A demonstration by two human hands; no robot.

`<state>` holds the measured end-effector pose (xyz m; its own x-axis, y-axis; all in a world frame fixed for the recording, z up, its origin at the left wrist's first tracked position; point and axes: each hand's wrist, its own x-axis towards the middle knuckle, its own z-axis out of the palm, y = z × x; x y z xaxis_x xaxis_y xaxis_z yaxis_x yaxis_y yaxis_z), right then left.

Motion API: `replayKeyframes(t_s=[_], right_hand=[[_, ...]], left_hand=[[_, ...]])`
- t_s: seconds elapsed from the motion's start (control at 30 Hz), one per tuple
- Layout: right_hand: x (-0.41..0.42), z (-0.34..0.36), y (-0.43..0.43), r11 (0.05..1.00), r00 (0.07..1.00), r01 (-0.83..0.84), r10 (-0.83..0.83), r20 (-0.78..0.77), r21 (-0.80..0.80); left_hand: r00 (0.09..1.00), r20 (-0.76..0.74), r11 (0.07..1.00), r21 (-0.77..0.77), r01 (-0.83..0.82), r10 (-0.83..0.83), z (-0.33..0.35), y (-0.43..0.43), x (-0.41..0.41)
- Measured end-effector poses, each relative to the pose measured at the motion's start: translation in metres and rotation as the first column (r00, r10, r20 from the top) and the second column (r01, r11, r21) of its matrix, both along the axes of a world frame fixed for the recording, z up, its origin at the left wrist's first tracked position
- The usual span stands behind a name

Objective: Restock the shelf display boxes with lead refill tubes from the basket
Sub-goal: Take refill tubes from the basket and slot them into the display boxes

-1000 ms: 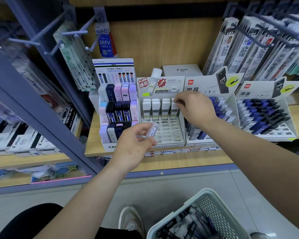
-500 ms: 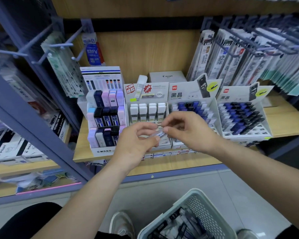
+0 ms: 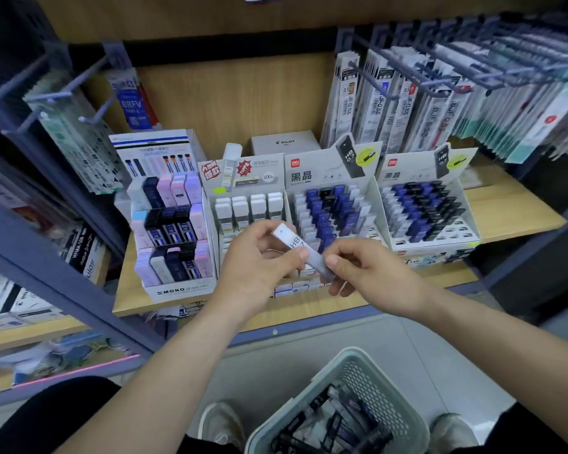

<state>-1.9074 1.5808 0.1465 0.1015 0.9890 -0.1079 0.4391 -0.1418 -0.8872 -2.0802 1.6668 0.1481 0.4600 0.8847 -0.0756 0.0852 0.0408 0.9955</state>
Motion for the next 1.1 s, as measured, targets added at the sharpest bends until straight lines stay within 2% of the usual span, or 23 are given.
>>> replayKeyframes(t_s=[0.17, 0.23, 0.33, 0.4, 0.57, 0.7, 0.77, 0.87, 0.93, 1.1], right_hand=[[0.007, 0.001, -0.008, 0.999, 1.0, -0.028, 0.027, -0.009, -0.038], [0.011, 0.001, -0.01, 0.998, 0.998, 0.061, -0.061, -0.017, 0.002], [0.023, 0.004, -0.012, 0.966, 0.966, 0.241, -0.229, -0.121, 0.096], [0.033, 0.007, -0.015, 0.959, 0.964, 0.248, -0.231, -0.128, 0.139], [0.054, 0.003, -0.021, 0.953, 0.972, 0.227, -0.233, 0.011, 0.199], [0.078, 0.003, -0.024, 0.959, 0.955, 0.207, -0.241, 0.172, 0.195], [0.094, 0.006, -0.02, 0.949, 0.929, 0.235, -0.282, 0.238, 0.21], [0.113, 0.01, -0.009, 0.929, 0.885, 0.271, -0.344, 0.315, 0.253], [0.119, 0.009, 0.0, 0.925, 0.874, 0.27, -0.352, 0.335, 0.267], [0.125, -0.011, 0.014, 0.94, 0.868, 0.237, -0.319, 0.381, 0.247]], left_hand=[[1.0, -0.014, 1.0, -0.022, -0.014, 0.014, -0.001, -0.003, 0.018], [0.999, -0.047, 1.0, 0.003, -0.004, 0.004, -0.003, -0.005, 0.026], [0.995, -0.093, 0.999, 0.033, 0.042, -0.039, -0.007, -0.008, 0.036], [0.991, -0.11, 0.996, 0.031, 0.082, -0.078, -0.008, -0.013, 0.044], [0.97, -0.163, 0.978, 0.078, 0.195, -0.18, -0.016, -0.025, 0.064], [0.948, -0.254, 0.961, 0.149, 0.234, -0.191, -0.027, -0.027, 0.074], [0.897, -0.403, 0.917, 0.262, 0.302, -0.181, -0.032, -0.026, 0.076], [0.755, -0.635, 0.787, 0.38, 0.486, -0.16, -0.038, -0.024, 0.075], [0.69, -0.705, 0.739, 0.375, 0.56, -0.164, -0.042, -0.023, 0.076], [0.587, -0.79, 0.712, 0.31, 0.63, -0.175, -0.052, -0.018, 0.078]])
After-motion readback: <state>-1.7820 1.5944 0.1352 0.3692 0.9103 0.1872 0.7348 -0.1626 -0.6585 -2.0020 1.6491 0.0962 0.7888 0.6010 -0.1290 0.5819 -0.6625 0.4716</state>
